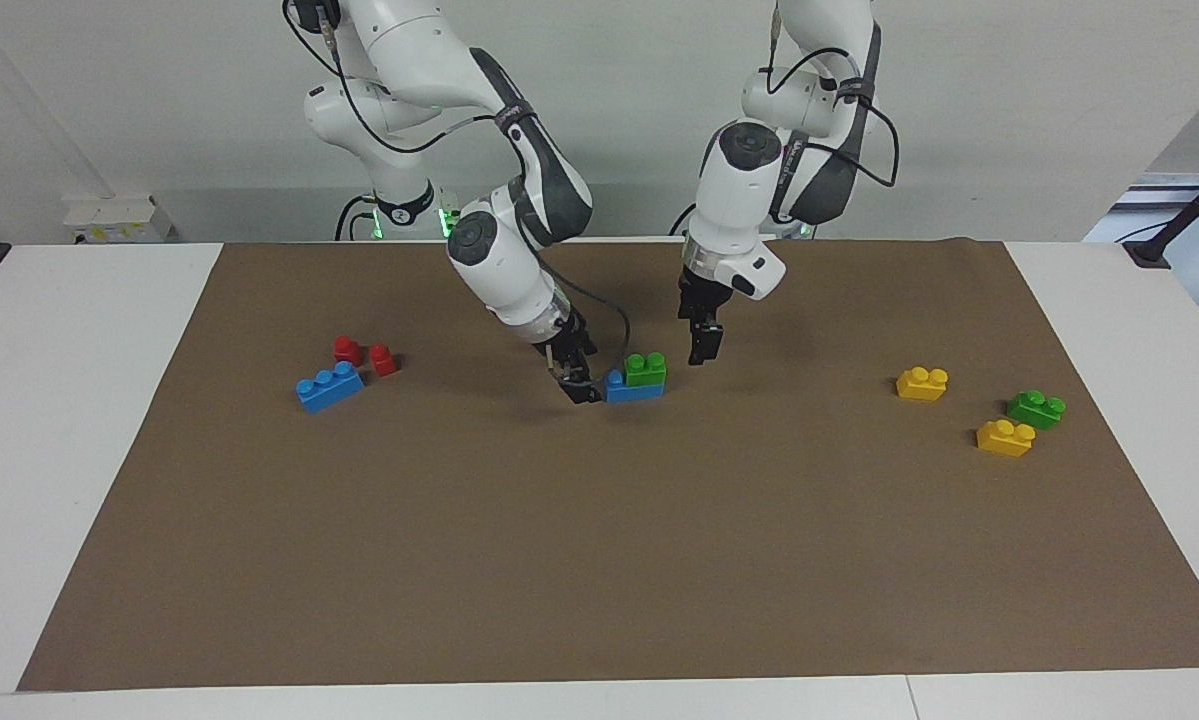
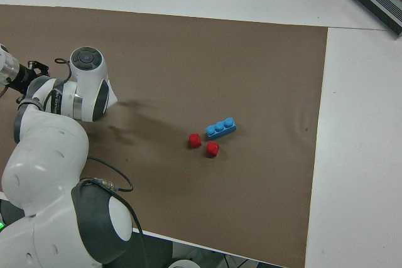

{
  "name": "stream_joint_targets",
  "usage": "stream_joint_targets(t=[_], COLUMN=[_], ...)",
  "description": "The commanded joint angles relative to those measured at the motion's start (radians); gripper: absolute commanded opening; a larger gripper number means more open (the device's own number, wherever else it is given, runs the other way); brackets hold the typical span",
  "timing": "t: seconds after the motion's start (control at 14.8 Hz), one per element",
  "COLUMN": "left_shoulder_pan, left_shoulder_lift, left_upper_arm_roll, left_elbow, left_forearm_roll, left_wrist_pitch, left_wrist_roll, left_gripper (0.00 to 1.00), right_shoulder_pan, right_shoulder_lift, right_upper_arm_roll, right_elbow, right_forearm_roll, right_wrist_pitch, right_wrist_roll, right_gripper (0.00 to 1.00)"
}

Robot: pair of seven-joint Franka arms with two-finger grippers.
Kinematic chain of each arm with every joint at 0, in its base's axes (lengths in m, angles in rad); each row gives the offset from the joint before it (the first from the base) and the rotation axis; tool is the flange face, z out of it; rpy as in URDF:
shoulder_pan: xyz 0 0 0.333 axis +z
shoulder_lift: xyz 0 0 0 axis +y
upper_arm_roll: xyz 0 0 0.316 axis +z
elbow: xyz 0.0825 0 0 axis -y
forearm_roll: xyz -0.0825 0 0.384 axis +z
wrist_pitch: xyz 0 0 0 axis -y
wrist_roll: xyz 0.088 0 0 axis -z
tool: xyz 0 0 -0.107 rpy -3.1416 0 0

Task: Remove green block with left arm and hold with right
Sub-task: 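Bring the left gripper and the right gripper to either end of the bricks, then grasp the green brick with the left gripper while the right gripper grasps blue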

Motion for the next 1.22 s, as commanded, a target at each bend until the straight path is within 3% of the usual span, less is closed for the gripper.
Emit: stream_joint_targets(t=[0.0, 0.47, 0.68, 0.88, 1.08, 1.15], left_shoulder_pan=[-0.044, -0.095, -0.096, -0.095, -0.095, -0.096], left_shoulder_lift=[0.035, 0.101, 0.124, 0.132, 0.134, 0.134], left_upper_arm_roll=[0.016, 0.017, 0.016, 0.016, 0.016, 0.016], left_elbow=[0.014, 0.017, 0.020, 0.020, 0.021, 0.021], left_forearm_roll=[0.021, 0.076, 0.123, 0.133, 0.134, 0.133], left_wrist_pitch=[0.038, 0.090, 0.115, 0.121, 0.124, 0.127], left_wrist_roll=[-0.093, -0.207, -0.273, -0.281, -0.281, -0.281], left_gripper=[1.00, 1.00, 1.00, 1.00, 1.00, 1.00], right_shoulder_pan=[0.026, 0.069, 0.067, 0.059, 0.056, 0.056], right_shoulder_lift=[0.022, 0.072, 0.074, 0.074, 0.074, 0.074], right_upper_arm_roll=[-0.003, -0.003, -0.003, -0.003, -0.003, -0.003], right_elbow=[-0.001, -0.003, -0.006, -0.008, -0.008, -0.008], right_forearm_roll=[0.031, 0.033, 0.036, 0.057, 0.062, 0.062], right_wrist_pitch=[0.055, 0.126, 0.135, 0.135, 0.135, 0.135], right_wrist_roll=[0.003, -0.020, -0.020, -0.022, -0.022, -0.022], right_gripper=[0.96, 0.93, 0.64, 0.41, 0.00, 0.00])
